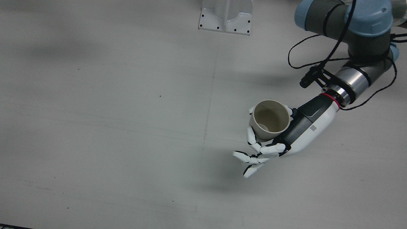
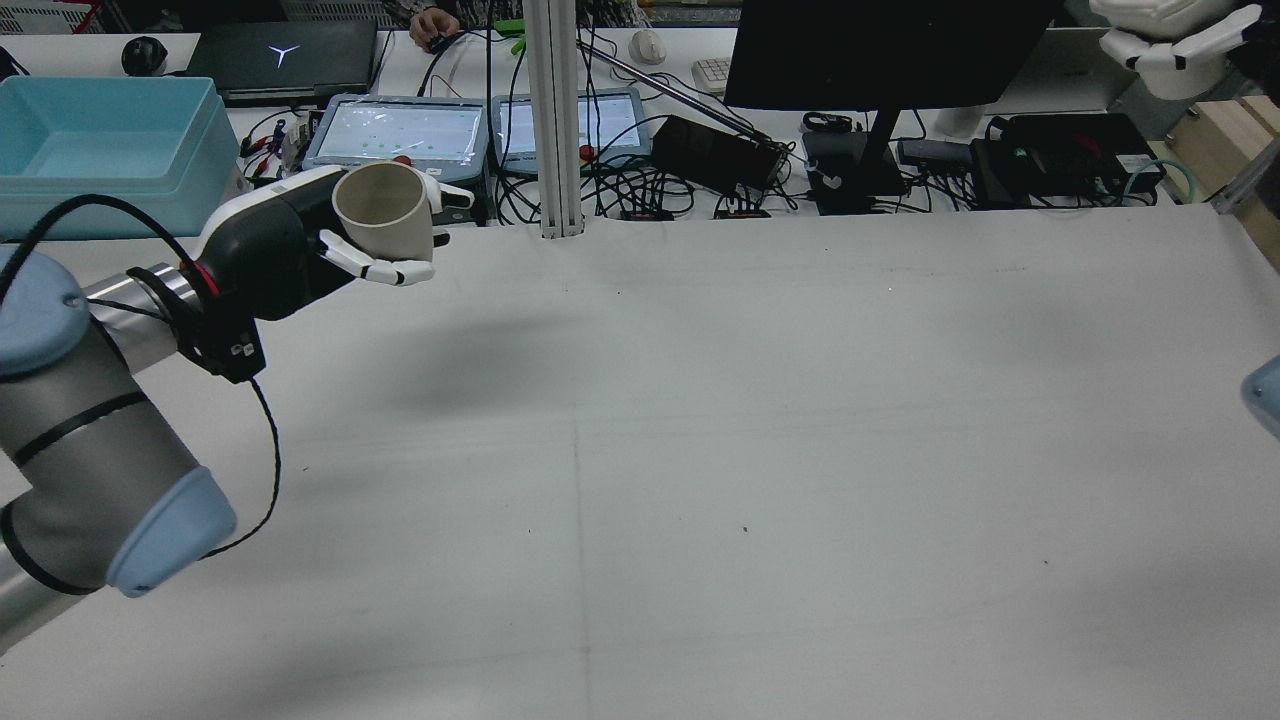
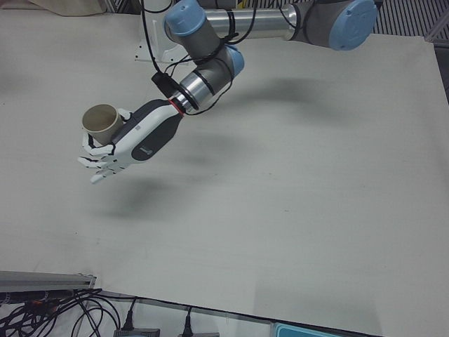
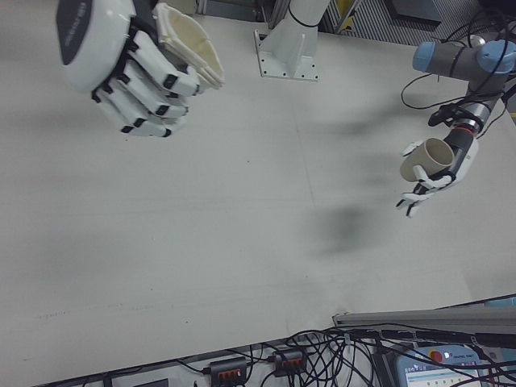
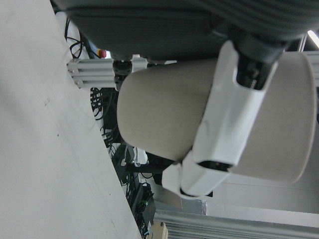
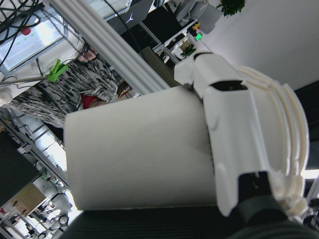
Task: Pour water
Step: 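Raise the right hand's cup away and hold the left hand's cup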
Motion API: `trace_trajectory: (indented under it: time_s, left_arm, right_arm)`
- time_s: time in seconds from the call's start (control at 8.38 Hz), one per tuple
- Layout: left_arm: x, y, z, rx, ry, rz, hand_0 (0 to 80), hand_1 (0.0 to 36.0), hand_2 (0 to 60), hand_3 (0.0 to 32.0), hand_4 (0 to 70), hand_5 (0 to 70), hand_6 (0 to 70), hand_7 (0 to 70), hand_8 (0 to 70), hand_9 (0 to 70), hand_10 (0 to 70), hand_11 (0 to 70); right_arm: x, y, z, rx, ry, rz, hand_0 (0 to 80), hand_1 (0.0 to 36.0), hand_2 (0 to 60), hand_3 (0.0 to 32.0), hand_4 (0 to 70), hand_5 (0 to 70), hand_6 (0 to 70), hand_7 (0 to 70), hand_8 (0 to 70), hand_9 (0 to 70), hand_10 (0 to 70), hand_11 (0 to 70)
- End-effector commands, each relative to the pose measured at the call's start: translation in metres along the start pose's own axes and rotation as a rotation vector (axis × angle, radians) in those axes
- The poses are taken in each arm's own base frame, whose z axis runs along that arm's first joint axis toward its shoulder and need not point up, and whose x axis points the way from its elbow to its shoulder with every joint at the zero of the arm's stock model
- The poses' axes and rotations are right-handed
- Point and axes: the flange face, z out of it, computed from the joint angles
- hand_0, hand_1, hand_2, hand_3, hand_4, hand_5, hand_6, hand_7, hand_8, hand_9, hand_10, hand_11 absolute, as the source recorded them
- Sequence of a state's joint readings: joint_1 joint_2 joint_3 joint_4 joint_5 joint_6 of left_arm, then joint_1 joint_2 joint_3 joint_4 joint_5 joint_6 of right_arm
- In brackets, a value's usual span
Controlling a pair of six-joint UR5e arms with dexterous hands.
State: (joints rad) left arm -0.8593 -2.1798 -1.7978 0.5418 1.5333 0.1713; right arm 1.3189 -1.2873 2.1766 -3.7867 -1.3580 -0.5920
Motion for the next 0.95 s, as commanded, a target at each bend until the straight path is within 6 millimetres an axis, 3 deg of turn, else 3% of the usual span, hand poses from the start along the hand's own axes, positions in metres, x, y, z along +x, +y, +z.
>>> trace_trajectory:
  time_s: [0.0,0.12,0.36,0.48,0.6,0.83]
  left_arm:
    - [0.121,-0.111,-0.115,0.027,0.072,0.048,80.0,36.0,60.0,0.0,70.0,70.0,18.7,29.0,6.9,5.9,8.2,14.7]
    - [0.141,-0.135,-0.145,0.027,0.105,0.036,80.0,36.0,60.0,0.0,70.0,70.0,19.1,29.5,7.1,6.3,8.7,15.5]
    - [0.193,-0.202,-0.267,0.061,0.225,0.083,80.0,36.0,60.0,0.0,70.0,70.0,19.6,30.0,7.3,6.7,8.9,15.5]
    - [0.194,-0.224,-0.308,0.084,0.259,0.091,80.0,36.0,60.0,0.0,70.0,70.0,20.6,31.1,8.0,7.5,9.2,16.0]
    - [0.176,-0.252,-0.347,0.124,0.261,0.079,80.0,36.0,60.0,0.0,70.0,70.0,21.7,32.1,8.7,8.3,9.7,17.0]
    - [0.162,-0.301,-0.38,0.17,0.288,0.101,80.0,36.0,60.0,0.0,70.0,70.0,19.9,31.0,8.1,7.9,9.4,16.3]
  right_arm:
    - [0.032,-0.127,0.002,-0.008,-0.018,0.172,80.0,36.0,60.0,0.0,18.7,70.0,48.5,65.3,35.9,48.7,46.3,68.8]
    - [0.053,-0.159,0.005,0.001,-0.011,0.195,80.0,36.0,60.0,0.0,19.1,70.0,48.7,65.8,36.0,49.0,45.9,68.2]
    - [0.126,-0.275,-0.008,0.026,-0.008,0.327,79.7,36.0,60.0,0.0,15.8,70.0,47.0,63.0,37.2,50.0,47.9,70.0]
    - [0.157,-0.318,-0.021,0.033,0.004,0.361,77.0,36.0,60.0,0.0,15.5,70.0,47.3,62.5,38.6,51.3,48.8,70.0]
    - [0.175,-0.344,-0.034,0.044,0.013,0.367,76.8,36.0,60.0,0.0,16.3,70.0,48.6,63.5,39.7,52.2,48.8,70.0]
    - [0.218,-0.38,-0.061,0.075,0.064,0.376,72.4,36.0,60.0,0.0,17.2,70.0,48.9,62.0,41.3,53.1,50.2,70.0]
